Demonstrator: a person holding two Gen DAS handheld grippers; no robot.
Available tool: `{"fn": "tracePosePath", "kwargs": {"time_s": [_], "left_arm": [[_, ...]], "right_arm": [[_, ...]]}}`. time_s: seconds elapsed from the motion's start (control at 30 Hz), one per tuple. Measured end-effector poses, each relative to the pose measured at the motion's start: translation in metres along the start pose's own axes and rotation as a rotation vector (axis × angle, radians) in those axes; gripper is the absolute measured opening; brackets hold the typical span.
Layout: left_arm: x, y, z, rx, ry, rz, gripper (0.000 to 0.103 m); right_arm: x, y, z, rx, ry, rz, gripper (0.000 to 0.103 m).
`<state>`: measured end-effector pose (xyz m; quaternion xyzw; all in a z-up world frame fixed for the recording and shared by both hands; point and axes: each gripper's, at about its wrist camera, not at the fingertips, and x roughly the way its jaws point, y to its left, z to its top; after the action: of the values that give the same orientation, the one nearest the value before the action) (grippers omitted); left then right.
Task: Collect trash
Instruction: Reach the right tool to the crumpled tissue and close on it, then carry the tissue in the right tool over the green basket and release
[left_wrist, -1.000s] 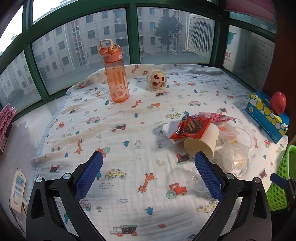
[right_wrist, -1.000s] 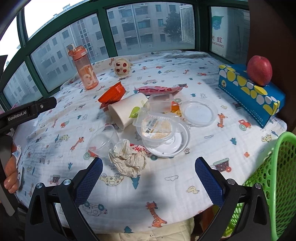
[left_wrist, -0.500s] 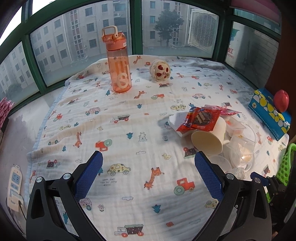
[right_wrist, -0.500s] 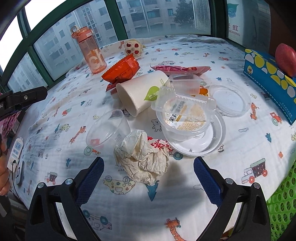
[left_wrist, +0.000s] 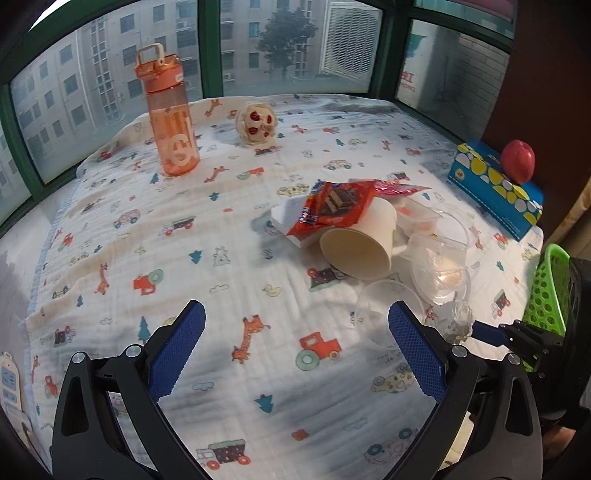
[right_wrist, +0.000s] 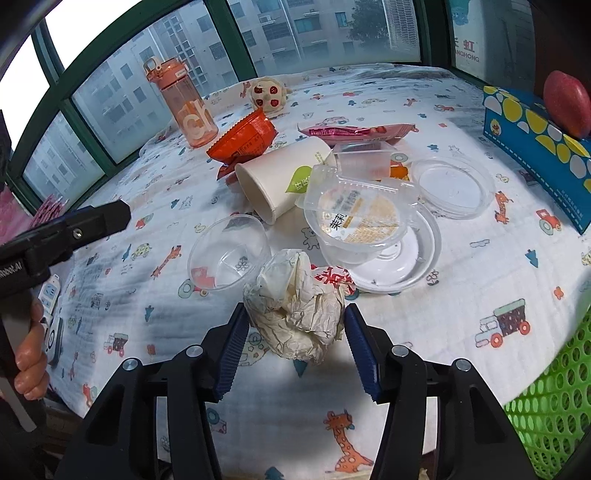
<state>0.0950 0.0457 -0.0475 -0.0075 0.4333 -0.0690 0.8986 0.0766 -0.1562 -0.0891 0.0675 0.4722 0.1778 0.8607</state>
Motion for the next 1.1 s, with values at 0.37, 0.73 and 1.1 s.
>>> {"fn": "tracePosePath", "kwargs": {"time_s": [0.37,0.73,1.1], "left_arm": [[0.026,-0.049,-0.011,0.144,0.065,-0.103,0.098],[0.059,-0.073,-0.008,0.211,0.122,-0.123,0.093],[0.076,-0.074,-0.012,0.188,0.166,-0.135,0.07]], "right_arm": [[-0.067,-0.039,-0.005,0.084,-0.106,-0.052,0.052],[-0.134,-0.103,-0.018,0.218,-0.211,-0.203,0.052],[-0.168,-0.164,-0.05,0.358,-0.242,-0.339,0.053]]}}
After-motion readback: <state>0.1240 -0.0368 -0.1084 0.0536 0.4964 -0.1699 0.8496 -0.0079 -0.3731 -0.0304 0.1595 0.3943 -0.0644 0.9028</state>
